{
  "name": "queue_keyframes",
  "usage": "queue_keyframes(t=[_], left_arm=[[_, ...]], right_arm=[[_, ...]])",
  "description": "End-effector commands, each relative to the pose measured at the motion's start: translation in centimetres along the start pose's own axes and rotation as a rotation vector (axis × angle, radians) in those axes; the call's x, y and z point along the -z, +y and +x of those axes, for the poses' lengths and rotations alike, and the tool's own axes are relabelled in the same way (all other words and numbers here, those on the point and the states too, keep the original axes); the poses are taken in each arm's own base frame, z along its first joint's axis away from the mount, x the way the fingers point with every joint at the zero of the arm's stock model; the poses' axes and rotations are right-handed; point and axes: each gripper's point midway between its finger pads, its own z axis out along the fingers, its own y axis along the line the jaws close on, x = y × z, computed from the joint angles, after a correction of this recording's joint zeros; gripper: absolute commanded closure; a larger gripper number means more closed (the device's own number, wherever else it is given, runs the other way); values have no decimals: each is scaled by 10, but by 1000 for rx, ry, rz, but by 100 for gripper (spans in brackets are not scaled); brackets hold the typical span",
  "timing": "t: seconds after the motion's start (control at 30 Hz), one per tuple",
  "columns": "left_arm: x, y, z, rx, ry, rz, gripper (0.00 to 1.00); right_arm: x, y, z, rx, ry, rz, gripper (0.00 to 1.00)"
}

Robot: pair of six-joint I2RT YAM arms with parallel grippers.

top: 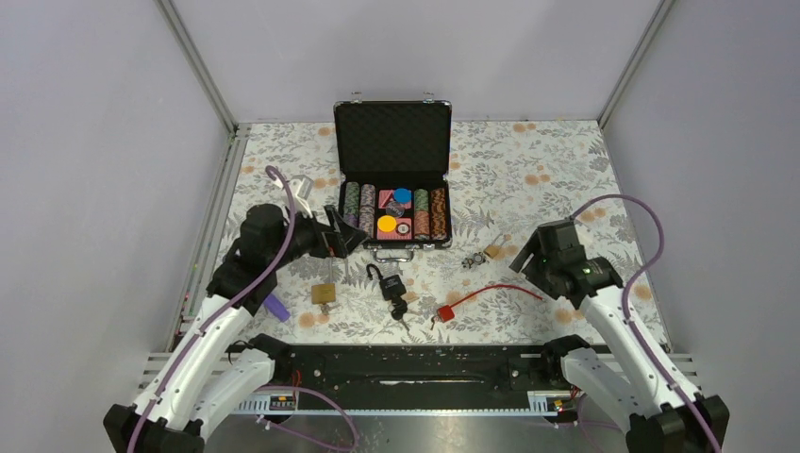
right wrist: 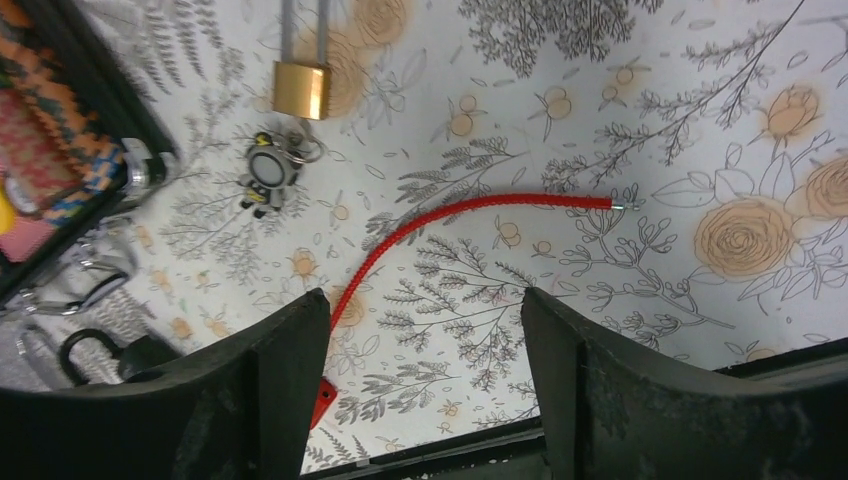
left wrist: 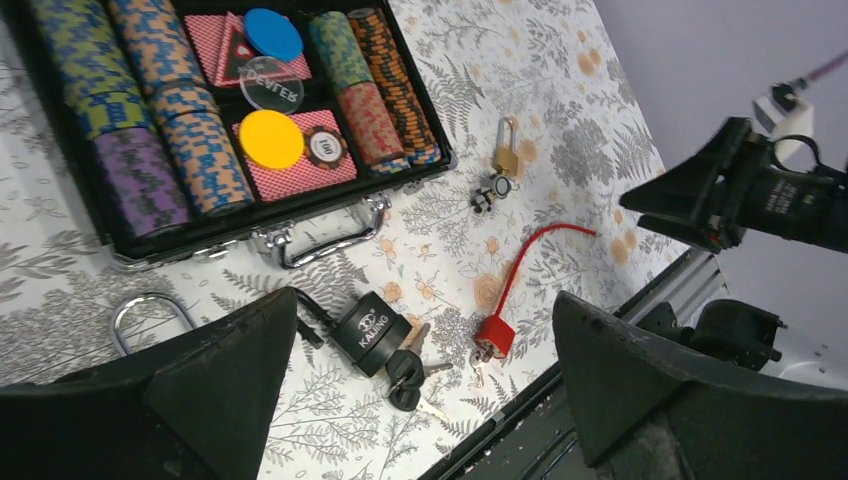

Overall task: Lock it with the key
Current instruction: Pick up the lock from the center of the board.

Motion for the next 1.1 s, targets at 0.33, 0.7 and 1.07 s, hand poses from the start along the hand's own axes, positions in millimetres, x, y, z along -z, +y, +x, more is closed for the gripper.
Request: queue_keyframes(t=[0.33, 0.7, 1.07], left_arm=[[-21, -2, 9, -47, -61, -23, 1], [-31, 1, 26, -22, -22, -23, 1], [-37, 5, 33, -24, -7, -53, 1]], right_arm=[[-39, -5, 33, -120, 25, 172, 19], [-53, 35, 73, -233, 117, 195, 28], [-58, 70, 88, -267, 128, 327, 37]])
